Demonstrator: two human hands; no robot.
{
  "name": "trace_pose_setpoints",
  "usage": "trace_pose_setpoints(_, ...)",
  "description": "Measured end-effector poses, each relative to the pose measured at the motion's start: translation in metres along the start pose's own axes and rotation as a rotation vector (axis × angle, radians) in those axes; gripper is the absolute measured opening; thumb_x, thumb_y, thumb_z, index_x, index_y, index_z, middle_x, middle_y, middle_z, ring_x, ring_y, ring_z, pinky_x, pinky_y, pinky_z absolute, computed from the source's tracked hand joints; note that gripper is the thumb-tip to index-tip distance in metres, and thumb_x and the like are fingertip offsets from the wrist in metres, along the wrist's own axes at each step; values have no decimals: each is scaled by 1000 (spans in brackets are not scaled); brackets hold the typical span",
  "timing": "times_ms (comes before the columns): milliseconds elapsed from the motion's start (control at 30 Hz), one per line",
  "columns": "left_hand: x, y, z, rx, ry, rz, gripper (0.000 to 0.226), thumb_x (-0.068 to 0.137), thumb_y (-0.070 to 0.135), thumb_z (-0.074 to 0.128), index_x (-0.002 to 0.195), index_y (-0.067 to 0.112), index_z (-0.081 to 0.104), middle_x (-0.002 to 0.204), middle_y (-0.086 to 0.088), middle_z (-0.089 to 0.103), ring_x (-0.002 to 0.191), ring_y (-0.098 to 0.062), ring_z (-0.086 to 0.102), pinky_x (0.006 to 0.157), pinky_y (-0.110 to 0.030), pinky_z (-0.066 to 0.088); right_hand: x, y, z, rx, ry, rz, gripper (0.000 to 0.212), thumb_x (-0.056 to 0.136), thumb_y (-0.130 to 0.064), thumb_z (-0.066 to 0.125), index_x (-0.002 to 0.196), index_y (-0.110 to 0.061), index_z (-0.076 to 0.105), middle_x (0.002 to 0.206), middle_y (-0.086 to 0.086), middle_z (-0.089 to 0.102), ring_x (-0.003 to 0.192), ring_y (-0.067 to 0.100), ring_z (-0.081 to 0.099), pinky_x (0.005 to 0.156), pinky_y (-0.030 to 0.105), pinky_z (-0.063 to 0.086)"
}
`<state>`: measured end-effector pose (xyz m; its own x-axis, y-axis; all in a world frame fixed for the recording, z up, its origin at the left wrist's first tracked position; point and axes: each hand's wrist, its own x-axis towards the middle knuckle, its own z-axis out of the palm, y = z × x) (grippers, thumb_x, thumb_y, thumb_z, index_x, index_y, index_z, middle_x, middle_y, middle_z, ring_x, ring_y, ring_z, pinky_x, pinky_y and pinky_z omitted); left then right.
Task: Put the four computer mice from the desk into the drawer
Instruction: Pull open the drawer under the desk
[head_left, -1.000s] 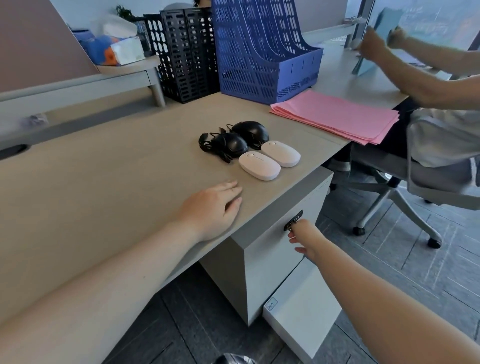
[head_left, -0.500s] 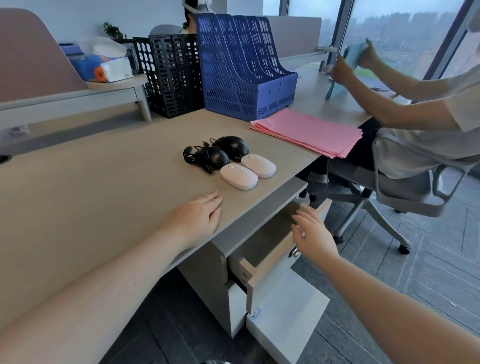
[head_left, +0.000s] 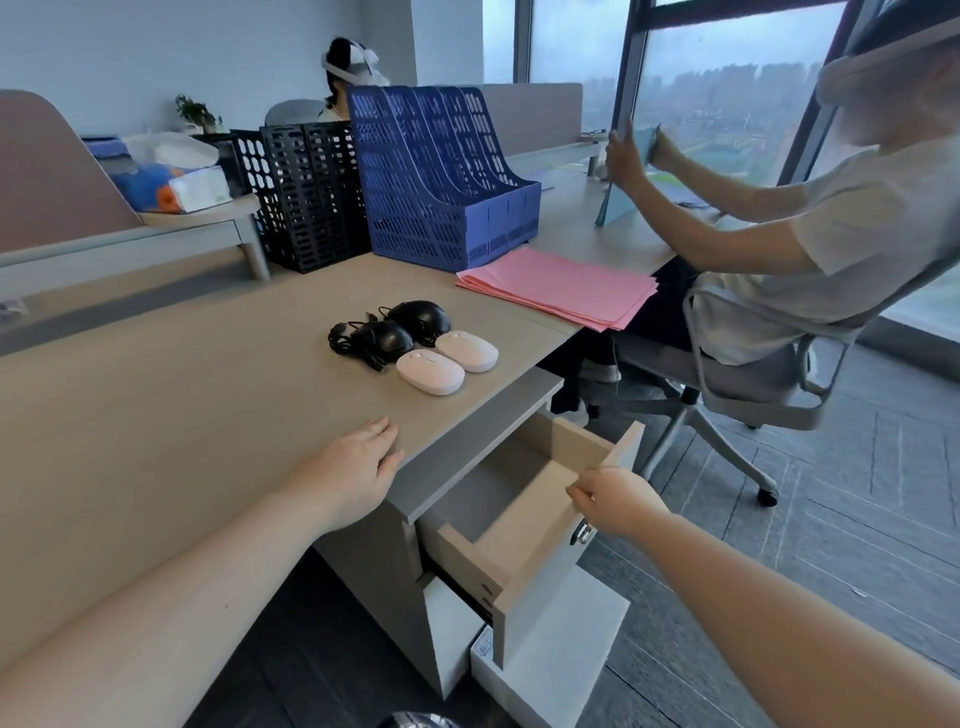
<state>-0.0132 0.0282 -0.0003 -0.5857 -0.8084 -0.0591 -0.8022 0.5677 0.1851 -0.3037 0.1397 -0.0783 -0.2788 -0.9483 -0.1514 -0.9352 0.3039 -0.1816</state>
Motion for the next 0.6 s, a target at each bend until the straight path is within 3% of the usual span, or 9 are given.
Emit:
trace_pose_setpoints(167, -2, 4, 1, -1, -19, -12, 53, 104, 34, 29, 151, 12, 24, 162, -1, 16, 149, -13, 13, 120, -30, 14, -38, 25, -7, -45, -17, 30, 47, 99, -37, 33, 92, -7, 69, 93, 9, 70, 87, 27, 66, 74, 37, 54)
trace_pose_setpoints(267, 0, 3, 4, -1, -11, -27, 54, 103, 36, 30, 151, 11, 26, 161, -2, 18, 149, -15, 15, 121, -32, 15, -52, 35, -11, -88, -38, 90, 49, 97, -38, 33, 84, -9, 70, 78, 4, 68, 79, 27, 67, 72, 36, 58)
trace_pose_setpoints(367, 2, 4, 6, -14, 10, -31, 54, 102, 37, 31, 150, 11, 29, 161, -3, 21, 148, -16, 18, 120, -33, 17, -60, 40, -14, -124, -35, 157, 42, 96, -32, 35, 66, -11, 56, 56, -3, 47, 62, 23, 54, 59, 28, 50)
trace_pose_setpoints(467, 2, 6, 5, -37, 20, -36, 52, 103, 34, 32, 148, 9, 33, 160, -5, 24, 148, -17, 20, 120, -33, 19, -61, 40, -15, -180, -23, 205, 43, 94, -27, 36, 54, -13, 42, 54, -3, 40, 49, 16, 40, 51, 23, 40)
trace_pose_setpoints(600, 4, 4, 3, -32, 39, -39, 47, 102, 34, 32, 140, 10, 47, 156, -5, 35, 144, -20, 30, 116, -38, 29, -53, 35, -15, -190, -13, 198, 40, 95, -28, 34, 62, -13, 49, 58, -4, 44, 61, 21, 50, 58, 27, 47)
